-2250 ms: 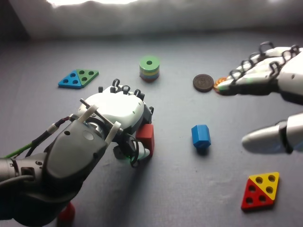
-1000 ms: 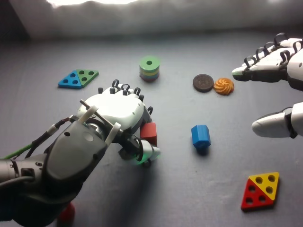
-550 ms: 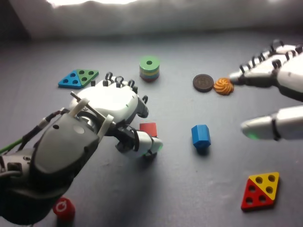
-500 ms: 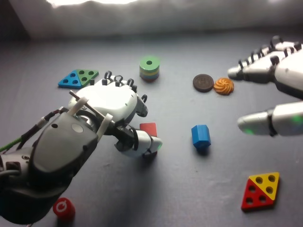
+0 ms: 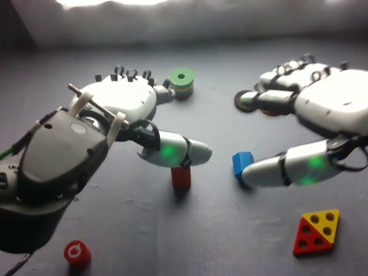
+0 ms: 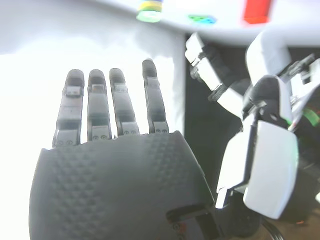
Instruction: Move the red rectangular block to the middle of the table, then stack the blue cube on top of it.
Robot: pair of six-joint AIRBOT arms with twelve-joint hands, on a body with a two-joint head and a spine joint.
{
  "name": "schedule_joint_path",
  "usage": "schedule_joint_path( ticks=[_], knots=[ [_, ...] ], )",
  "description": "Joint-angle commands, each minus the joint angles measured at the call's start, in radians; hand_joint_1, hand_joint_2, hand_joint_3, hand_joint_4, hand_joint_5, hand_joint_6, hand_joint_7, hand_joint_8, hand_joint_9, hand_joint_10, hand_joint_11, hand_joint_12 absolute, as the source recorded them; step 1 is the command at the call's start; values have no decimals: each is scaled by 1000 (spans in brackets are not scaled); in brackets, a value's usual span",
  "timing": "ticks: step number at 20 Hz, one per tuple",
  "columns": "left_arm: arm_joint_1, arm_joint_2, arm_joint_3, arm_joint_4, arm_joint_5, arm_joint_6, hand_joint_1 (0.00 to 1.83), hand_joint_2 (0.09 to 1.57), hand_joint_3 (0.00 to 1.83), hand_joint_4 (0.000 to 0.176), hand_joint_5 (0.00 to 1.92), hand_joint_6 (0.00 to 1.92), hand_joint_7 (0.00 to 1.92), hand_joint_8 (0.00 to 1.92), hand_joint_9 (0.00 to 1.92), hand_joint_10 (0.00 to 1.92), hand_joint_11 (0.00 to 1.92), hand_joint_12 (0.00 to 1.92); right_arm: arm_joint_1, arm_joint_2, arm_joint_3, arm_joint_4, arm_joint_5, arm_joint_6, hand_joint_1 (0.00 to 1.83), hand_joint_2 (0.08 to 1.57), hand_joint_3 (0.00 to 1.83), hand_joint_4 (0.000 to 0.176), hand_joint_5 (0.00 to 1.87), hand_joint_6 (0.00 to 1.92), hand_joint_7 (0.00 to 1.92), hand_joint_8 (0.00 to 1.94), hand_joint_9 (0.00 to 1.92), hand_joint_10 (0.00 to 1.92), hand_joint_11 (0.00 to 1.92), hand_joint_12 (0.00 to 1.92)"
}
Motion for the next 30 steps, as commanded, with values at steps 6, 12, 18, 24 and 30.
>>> schedule_joint_path(
  ticks=[6, 12, 18, 24, 30],
  knots=[
    [-23, 98, -16, 89, -21, 10, 223, 814, 1, 78, 233, 2, 59, 3, 25, 3, 0, 188, 2, -97, 74, -24, 137, -19, 498, 841, 3, 154, 160, 9, 0, 0, 0, 0, 0, 0],
    [-27, 183, -21, 61, -18, 87, 170, 845, 2, 62, 265, 5, 50, 13, 16, 17, 0, 82, -2, -148, 107, 36, 157, -30, 696, 856, 15, 171, 334, 0, 0, 0, 0, 0, 0, 0],
    [-42, 218, -65, -32, -135, 177, 143, 864, 4, 48, 293, 5, 65, 6, 17, 8, 0, 1, -4, -181, 122, 139, 164, -115, 731, 852, 4, 176, 316, 13, 0, 0, 0, 0, 0, 0],
    [-61, 248, -133, -103, -266, 269, 120, 882, 6, 40, 314, 8, 64, 3, 6, 2, 0, 0, -8, -228, 158, 207, 172, -131, 728, 898, 5, 176, 426, 6, 0, 0, 0, 0, 0, 0],
    [-63, 273, -162, -127, -313, 290, 86, 882, 4, 42, 326, 7, 72, 6, 13, 3, 0, 0, -9, -257, 173, 224, 172, -131, 723, 903, 6, 157, 440, 4, 0, 0, 0, 0, 0, 0]
  ],
)
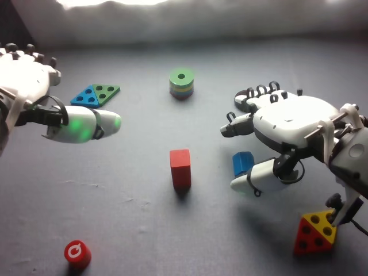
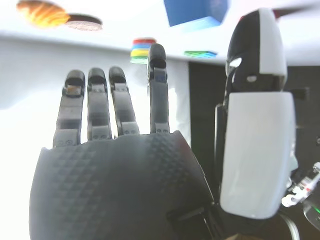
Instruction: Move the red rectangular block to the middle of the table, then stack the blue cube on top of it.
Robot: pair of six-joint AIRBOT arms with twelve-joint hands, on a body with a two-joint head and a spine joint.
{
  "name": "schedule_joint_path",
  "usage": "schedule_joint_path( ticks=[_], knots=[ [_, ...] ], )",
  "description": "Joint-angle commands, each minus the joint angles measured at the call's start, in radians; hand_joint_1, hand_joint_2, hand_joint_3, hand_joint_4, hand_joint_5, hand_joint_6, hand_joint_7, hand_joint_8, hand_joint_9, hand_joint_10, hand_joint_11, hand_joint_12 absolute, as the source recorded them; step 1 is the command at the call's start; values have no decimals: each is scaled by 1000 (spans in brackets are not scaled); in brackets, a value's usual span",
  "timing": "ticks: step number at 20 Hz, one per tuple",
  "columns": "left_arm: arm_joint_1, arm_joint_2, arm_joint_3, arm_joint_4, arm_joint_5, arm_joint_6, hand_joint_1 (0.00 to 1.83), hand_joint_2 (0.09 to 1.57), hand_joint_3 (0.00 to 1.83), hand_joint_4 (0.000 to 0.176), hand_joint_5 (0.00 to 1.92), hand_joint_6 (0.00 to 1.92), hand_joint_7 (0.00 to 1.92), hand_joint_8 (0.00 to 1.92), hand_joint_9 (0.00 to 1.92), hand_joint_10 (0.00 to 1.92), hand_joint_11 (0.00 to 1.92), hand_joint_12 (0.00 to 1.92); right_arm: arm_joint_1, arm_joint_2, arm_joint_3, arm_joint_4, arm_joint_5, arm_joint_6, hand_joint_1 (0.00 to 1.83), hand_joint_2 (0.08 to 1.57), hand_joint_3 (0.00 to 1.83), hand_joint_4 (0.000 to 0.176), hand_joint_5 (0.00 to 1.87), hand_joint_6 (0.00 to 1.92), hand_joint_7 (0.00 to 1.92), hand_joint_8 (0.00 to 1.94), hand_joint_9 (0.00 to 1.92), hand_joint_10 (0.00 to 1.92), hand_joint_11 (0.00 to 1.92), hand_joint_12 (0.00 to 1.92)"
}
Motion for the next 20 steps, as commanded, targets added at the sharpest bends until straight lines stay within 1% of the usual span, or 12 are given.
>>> schedule_joint_path(
  ticks=[1, 4, 6, 7, 9, 10, 11, 13, 16, 18, 19, 20],
  knots=[
    [-14, 19, -4, 72, -61, 1, 87, 881, 3, 40, 306, 1, 54, 0, 5, 0, 0, 0, 3, 5, 6, -43, 67, 3, 743, 887, 0, 161, 455, 9, 0, 0, 0, 0, 0, 0],
    [-19, 20, -4, 67, -62, 1, 93, 876, 0, 41, 327, 9, 69, 7, 13, 4, 0, 0, 3, -10, 17, -41, 68, 7, 773, 897, 2, 138, 482, 16, 0, 0, 0, 0, 0, 0],
    [-22, 20, -4, 65, -62, 1, 110, 873, 0, 44, 322, 5, 75, 8, 20, 6, 0, 0, 3, -18, 20, -41, 67, 10, 759, 870, 0, 143, 485, 14, 0, 0, 0, 0, 0, 0],
    [-23, 20, -4, 65, -62, 1, 127, 873, 0, 41, 320, 3, 69, 4, 8, 1, 0, 0, 3, -21, 22, -41, 67, 11, 755, 864, 0, 134, 501, 19, 0, 0, 0, 0, 0, 0],
    [-25, 20, -4, 63, -62, 0, 129, 879, 1, 35, 327, 5, 68, 3, 17, 4, 0, 0, -2, -28, 29, -41, 65, 11, 730, 884, 0, 94, 505, 17, 0, 0, 0, 0, 0, 0],
    [-28, 20, -4, 63, -62, 0, 106, 877, 0, 44, 326, 4, 76, 6, 31, 10, 7, 3, -5, -31, 33, -41, 63, 11, 701, 886, 0, 105, 501, 13, 0, 0, 0, 0, 0, 0],
    [-29, 20, -4, 62, -62, 0, 108, 879, 1, 41, 325, 3, 75, 4, 27, 7, 1, 0, -8, -33, 36, -41, 61, 10, 693, 892, 3, 128, 498, 10, 0, 0, 0, 0, 0, 0],
    [-35, 20, -5, 57, -62, 7, 122, 884, 3, 36, 328, 3, 66, 0, 19, 3, 0, 0, -13, -36, 45, -41, 60, 11, 729, 888, 1, 127, 524, 18, 0, 0, 0, 0, 0, 0],
    [-46, 20, -3, 49, -62, 18, 127, 881, 0, 45, 350, 8, 88, 7, 34, 8, 0, 0, -16, -37, 53, -41, 57, 12, 736, 903, 7, 111, 565, 20, 0, 0, 0, 0, 0, 0],
    [-50, 20, 0, 49, -61, 18, 122, 882, 0, 46, 319, 0, 77, 1, 25, 3, 0, 0, -17, -37, 55, -41, 56, 12, 753, 894, 3, 130, 613, 29, 0, 0, 0, 0, 0, 0],
    [-54, 20, 0, 49, -61, 22, 138, 881, 0, 43, 329, 5, 80, 3, 25, 3, 0, 0, -17, -37, 56, -41, 55, 12, 771, 907, 3, 123, 644, 15, 0, 0, 0, 0, 0, 0],
    [-57, 20, 1, 49, -61, 27, 134, 881, 0, 41, 332, 6, 78, 2, 21, 1, 0, 0, -18, -37, 56, -41, 54, 12, 769, 895, 0, 134, 650, 11, 0, 0, 0, 0, 0, 0]
  ],
)
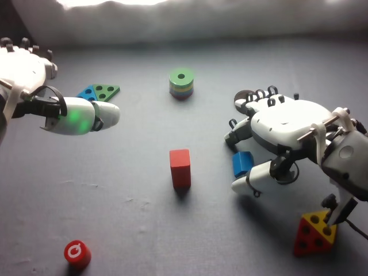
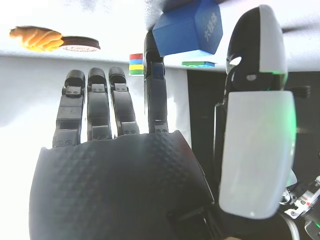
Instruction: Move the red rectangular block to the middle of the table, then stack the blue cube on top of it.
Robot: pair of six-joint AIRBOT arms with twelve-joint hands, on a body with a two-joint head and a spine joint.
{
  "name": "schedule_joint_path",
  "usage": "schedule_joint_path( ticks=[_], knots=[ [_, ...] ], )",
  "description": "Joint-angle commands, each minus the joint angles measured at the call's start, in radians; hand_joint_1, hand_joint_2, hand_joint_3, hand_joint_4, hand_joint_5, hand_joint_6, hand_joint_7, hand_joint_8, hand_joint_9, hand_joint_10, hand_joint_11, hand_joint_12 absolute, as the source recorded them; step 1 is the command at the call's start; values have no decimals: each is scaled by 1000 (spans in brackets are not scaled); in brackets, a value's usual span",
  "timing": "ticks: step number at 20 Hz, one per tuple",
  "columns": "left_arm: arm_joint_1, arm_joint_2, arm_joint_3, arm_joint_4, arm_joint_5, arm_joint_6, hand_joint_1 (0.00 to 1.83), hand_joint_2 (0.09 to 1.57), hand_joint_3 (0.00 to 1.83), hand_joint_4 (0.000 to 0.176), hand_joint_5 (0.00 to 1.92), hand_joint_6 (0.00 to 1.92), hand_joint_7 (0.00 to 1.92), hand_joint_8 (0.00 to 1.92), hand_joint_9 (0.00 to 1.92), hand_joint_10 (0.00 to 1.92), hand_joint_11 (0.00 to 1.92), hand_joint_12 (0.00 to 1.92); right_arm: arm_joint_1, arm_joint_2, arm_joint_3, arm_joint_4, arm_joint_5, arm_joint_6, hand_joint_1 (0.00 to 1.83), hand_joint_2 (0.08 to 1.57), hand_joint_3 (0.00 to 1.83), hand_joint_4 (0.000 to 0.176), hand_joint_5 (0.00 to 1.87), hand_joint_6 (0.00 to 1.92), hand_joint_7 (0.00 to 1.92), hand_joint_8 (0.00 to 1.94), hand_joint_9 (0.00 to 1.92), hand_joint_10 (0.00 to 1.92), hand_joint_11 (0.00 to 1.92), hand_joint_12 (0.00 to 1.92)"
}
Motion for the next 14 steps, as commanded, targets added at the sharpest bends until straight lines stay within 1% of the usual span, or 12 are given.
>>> schedule_joint_path(
  ticks=[1, 2, 3, 4, 6, 7, 9, 10, 11, 12, 13, 14],
  knots=[
    [-13, 16, 3, 81, -52, 3, 139, 880, 0, 46, 332, 5, 76, 0, 18, 0, 0, 0, 0, 7, 1, -43, 56, 6, 771, 906, 2, 128, 631, 2, 0, 0, 0, 0, 0, 0],
    [-14, 16, 2, 81, -52, 4, 139, 882, 0, 43, 331, 4, 73, 0, 18, 0, 0, 0, 0, 8, 1, -43, 56, 5, 768, 912, 5, 113, 629, 1, 0, 0, 0, 0, 0, 0],
    [-14, 16, 2, 81, -52, 4, 142, 879, 0, 40, 352, 11, 88, 6, 36, 7, 0, 0, 0, 8, 2, -43, 56, 5, 766, 909, 3, 111, 640, 5, 0, 0, 0, 0, 0, 0],
    [-14, 15, 2, 82, -52, 4, 122, 878, 0, 42, 360, 12, 106, 12, 48, 12, 0, 0, 0, 8, 2, -43, 55, 5, 802, 918, 6, 92, 667, 15, 0, 0, 0, 0, 0, 0],
    [-14, 15, 4, 84, -52, 4, 119, 877, 0, 52, 345, 4, 85, 2, 33, 4, 0, 0, 0, 10, 3, -43, 53, 5, 839, 943, 14, 98, 689, 20, 0, 0, 0, 0, 0, 0],
    [-14, 15, 5, 85, -52, 4, 125, 871, 0, 54, 359, 8, 97, 6, 43, 8, 1, 0, 0, 10, 3, -43, 50, 5, 832, 945, 13, 108, 696, 20, 0, 0, 0, 0, 0, 0],
    [-14, 15, 6, 85, -52, 4, 128, 879, 0, 51, 348, 2, 94, 4, 39, 5, 0, 0, 0, 11, 2, -43, 40, 5, 922, 896, 0, 130, 835, 29, 0, 0, 0, 0, 0, 0],
    [-14, 15, 7, 85, -52, 4, 116, 885, 3, 48, 341, 0, 83, 0, 32, 2, 0, 0, 0, 10, 2, -43, 40, 5, 923, 899, 0, 112, 861, 28, 0, 0, 0, 0, 0, 0],
    [-15, 14, 8, 86, -52, 4, 122, 890, 5, 40, 340, 0, 81, 0, 30, 1, 0, 0, 0, 10, 2, -44, 39, 6, 915, 911, 4, 107, 857, 21, 0, 0, 0, 0, 0, 0],
    [-16, 14, 8, 87, -52, 4, 123, 885, 2, 42, 345, 2, 85, 2, 36, 3, 0, 0, 0, 10, 2, -44, 39, 6, 918, 928, 10, 100, 868, 22, 0, 0, 0, 0, 0, 0],
    [-18, 13, 8, 87, -52, 7, 128, 884, 1, 46, 355, 6, 91, 4, 40, 5, 0, 0, 1, 10, 2, -44, 38, 8, 939, 930, 9, 106, 910, 35, 0, 0, 0, 0, 0, 0],
    [-20, 13, 7, 87, -52, 9, 99, 893, 5, 49, 347, 2, 95, 5, 39, 4, 0, 0, 4, 10, 2, -44, 38, 9, 977, 931, 4, 91, 979, 24, 0, 0, 0, 0, 0, 0]
  ],
)
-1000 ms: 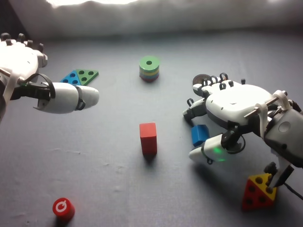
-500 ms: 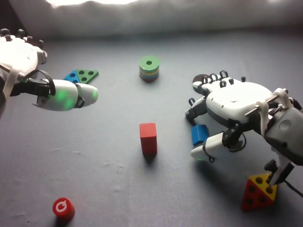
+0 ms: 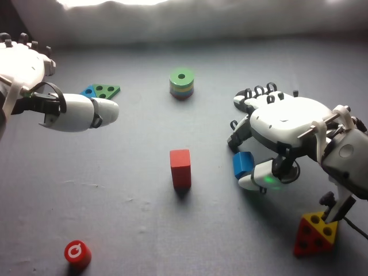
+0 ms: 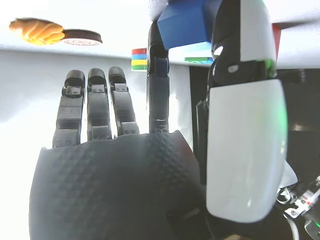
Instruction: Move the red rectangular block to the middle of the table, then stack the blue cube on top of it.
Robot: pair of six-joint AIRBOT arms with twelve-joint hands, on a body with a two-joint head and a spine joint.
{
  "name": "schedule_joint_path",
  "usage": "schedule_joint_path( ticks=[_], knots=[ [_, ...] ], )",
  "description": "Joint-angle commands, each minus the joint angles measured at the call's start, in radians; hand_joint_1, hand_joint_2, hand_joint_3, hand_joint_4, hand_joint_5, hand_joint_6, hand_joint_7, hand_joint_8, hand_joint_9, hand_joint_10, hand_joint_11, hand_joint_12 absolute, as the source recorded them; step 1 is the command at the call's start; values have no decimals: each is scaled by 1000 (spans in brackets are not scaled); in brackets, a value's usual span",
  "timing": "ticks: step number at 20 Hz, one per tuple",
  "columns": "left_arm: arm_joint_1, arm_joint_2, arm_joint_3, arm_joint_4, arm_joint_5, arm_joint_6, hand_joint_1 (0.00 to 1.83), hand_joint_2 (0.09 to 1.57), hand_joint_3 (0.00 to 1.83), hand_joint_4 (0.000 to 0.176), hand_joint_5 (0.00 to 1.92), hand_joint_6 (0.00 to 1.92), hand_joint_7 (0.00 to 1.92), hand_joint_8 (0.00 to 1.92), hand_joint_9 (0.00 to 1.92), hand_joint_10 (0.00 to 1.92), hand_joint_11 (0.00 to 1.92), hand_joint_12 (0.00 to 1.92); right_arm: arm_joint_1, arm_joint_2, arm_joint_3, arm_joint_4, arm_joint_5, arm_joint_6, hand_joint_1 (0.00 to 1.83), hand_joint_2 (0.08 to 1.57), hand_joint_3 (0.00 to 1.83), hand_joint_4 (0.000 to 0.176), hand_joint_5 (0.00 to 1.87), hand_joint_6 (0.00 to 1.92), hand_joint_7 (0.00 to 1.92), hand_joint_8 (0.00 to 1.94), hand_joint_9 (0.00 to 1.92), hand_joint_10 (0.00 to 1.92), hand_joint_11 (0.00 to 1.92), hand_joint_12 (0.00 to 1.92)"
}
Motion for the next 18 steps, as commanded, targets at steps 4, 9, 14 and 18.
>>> schedule_joint_path(
  ticks=[4, 9, 14, 18],
  knots=[
    [-14, 12, 4, 81, -47, 7, 107, 894, 3, 42, 359, 5, 110, 8, 50, 7, 0, 0, 14, 9, 1, -29, 35, 5, 1074, 1023, 0, 175, 1173, 640, 48, 11, 0, 0, 0, 0],
    [-16, 12, 4, 81, -47, 8, 109, 901, 3, 57, 372, 7, 113, 12, 53, 8, 0, 0, 14, 9, 1, -38, 38, 6, 1087, 1052, 1, 98, 1120, 751, 110, 2, 0, 0, 0, 0],
    [-23, 12, 2, 73, -47, 11, 121, 903, 1, 56, 371, 1, 107, 3, 54, 6, 0, 0, 18, 18, -6, -109, 41, 6, 1081, 1043, 0, 128, 1136, 724, 146, 5, 0, 0, 0, 0],
    [-31, 10, 3, 69, -47, 19, 85, 922, 7, 54, 373, 5, 97, 2, 43, 1, 0, 0, 48, 39, -21, -121, 14, 6, 1070, 1044, 0, 158, 1129, 734, 154, 5, 0, 0, 0, 0]
  ],
)
